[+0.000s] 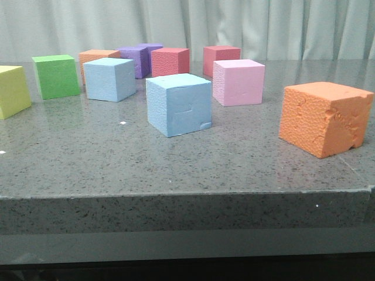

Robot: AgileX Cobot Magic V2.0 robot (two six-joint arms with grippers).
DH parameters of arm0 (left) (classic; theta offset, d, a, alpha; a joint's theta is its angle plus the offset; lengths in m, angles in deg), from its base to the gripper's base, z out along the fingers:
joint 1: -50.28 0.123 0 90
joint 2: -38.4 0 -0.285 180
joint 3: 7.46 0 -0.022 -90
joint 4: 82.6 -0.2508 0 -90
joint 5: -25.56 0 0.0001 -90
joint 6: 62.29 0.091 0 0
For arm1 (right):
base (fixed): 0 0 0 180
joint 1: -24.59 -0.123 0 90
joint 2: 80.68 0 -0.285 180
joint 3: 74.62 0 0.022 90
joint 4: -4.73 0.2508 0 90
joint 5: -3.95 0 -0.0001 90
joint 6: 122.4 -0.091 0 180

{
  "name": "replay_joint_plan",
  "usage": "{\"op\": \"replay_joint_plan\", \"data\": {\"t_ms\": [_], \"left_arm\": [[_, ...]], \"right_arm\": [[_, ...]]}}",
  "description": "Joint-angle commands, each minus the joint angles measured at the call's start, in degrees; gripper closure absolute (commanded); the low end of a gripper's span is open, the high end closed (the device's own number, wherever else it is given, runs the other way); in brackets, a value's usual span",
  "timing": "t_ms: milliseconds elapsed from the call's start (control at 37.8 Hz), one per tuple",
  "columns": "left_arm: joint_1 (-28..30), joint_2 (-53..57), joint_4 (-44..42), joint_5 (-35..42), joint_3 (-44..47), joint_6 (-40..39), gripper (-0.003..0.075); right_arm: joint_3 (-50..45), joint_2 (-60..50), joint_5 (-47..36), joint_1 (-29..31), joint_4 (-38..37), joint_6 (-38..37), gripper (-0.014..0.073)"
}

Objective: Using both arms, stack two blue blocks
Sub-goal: 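Move the left gripper over the other light blue cube near the green cube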

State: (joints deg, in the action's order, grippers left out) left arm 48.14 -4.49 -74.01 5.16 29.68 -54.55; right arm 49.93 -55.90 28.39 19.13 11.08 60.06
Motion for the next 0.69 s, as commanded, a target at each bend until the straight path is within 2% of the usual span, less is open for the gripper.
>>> {"op": "replay_joint_plan", "data": {"t_ms": [0, 185, 397, 661], "left_arm": [[-0.1, -0.4, 0.7, 5.6, -1.8, -0.4, 0.0103], [-0.1, -1.5, 0.7, 6.8, -2.0, -0.4, 0.0103], [-1.3, -10.0, 0.7, 6.2, -6.9, -0.4, 0.0103], [-11.0, -28.1, 0.8, 2.9, -20.7, -0.4, 0.0103]], "right_arm": [[1.4, 0.2, -5.7, 0.3, -0.3, 0.7, 0.0661], [1.4, 0.2, -5.7, 0.3, -0.3, 0.7, 0.0661], [1.4, 0.2, -5.7, 0.3, -0.3, 0.7, 0.0661], [1.4, 0.2, -5.7, 0.3, -0.3, 0.7, 0.0661]]}}
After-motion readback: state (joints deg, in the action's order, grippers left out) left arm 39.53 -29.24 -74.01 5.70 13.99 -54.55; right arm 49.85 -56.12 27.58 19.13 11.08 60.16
